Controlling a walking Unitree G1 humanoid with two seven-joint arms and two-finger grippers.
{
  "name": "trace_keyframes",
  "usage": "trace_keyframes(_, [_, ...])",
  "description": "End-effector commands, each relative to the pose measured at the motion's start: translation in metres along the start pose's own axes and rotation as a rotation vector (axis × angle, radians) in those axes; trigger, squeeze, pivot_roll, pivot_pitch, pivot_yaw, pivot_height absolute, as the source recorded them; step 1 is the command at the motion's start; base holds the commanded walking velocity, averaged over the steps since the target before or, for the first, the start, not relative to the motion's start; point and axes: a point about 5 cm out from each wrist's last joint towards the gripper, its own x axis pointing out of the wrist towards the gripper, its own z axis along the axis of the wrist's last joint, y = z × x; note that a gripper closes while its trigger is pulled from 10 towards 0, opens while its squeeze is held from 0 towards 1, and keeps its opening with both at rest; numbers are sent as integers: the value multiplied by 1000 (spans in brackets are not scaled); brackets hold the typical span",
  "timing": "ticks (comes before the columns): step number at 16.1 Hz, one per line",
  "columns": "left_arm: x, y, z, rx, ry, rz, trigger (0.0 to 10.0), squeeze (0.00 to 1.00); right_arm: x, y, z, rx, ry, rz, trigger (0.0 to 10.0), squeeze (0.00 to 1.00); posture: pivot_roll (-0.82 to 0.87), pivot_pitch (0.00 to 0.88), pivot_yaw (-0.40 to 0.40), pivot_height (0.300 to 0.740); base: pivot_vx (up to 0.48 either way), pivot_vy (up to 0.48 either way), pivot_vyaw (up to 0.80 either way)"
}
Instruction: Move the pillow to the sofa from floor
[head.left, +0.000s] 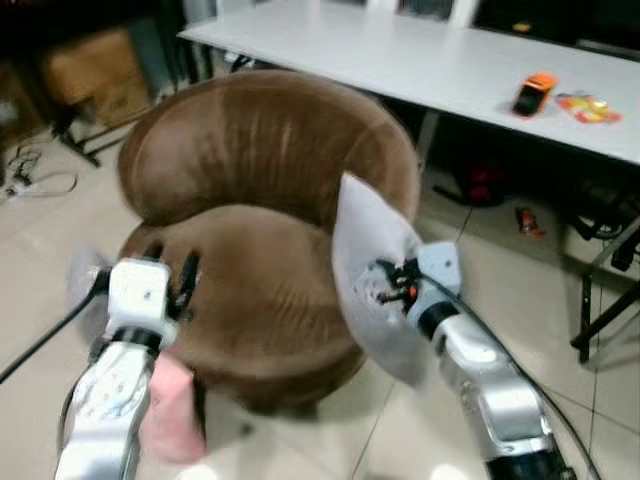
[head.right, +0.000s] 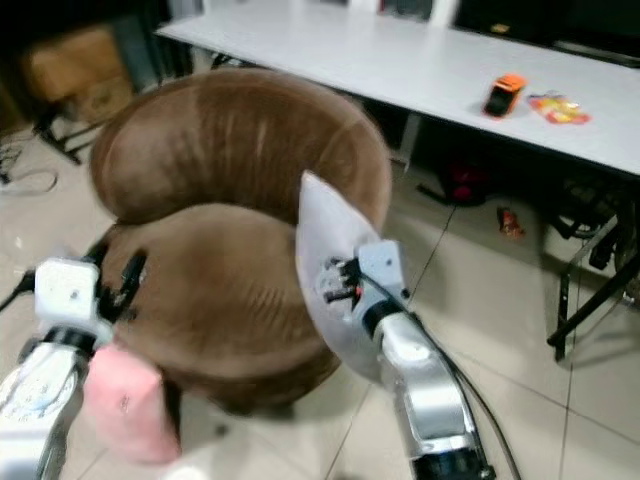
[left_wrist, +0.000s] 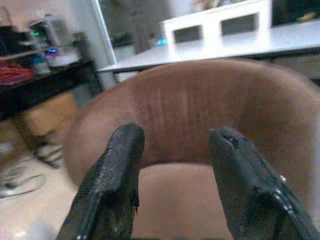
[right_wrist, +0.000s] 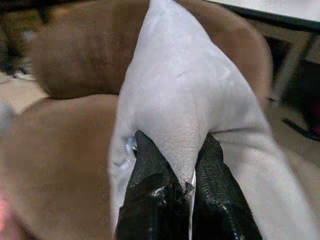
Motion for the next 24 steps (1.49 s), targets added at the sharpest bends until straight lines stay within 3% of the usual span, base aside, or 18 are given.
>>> trace_keyframes(1, [-2, 3, 0, 20, 4, 1, 10000, 0, 0, 0, 19, 18, -83, 12, 10000, 0, -49, 0, -36, 740, 390, 0, 0])
trace_keyframes(8, [-5, 3, 1, 26, 2, -2, 10000, 0, 0, 11, 32, -27, -124, 118, 10000, 0, -38, 0, -45, 740, 389, 0, 114])
trace_keyframes(11, [-7, 4, 2, 37, -5, -9, 10000, 0, -6, 16, 47, 79, -185, 220, 10000, 0, -31, 0, -46, 740, 391, 0, 267])
trace_keyframes(15, [-9, 3, 3, 43, -10, -18, 10000, 0, -13, 30, 50, 44, -186, 363, 10000, 0, -20, 0, -53, 740, 391, 0, 0])
trace_keyframes(19, [-12, 3, 3, 46, -10, -21, 10000, 0, -11, 42, 50, -7, -160, 413, 10000, 0, -11, 0, -64, 740, 379, 0, 0])
trace_keyframes(21, [-19, -2, -2, 38, 35, -128, 10000, 0, -5, 47, 52, -36, -126, 422, 10000, 0, -5, 0, -73, 740, 0, 0, 0])
trace_keyframes(24, [-23, -1, -4, 53, 43, -140, 10000, 0, -3, 53, 56, -58, -123, 458, 10000, 0, 2, 0, -81, 740, 0, 0, 0])
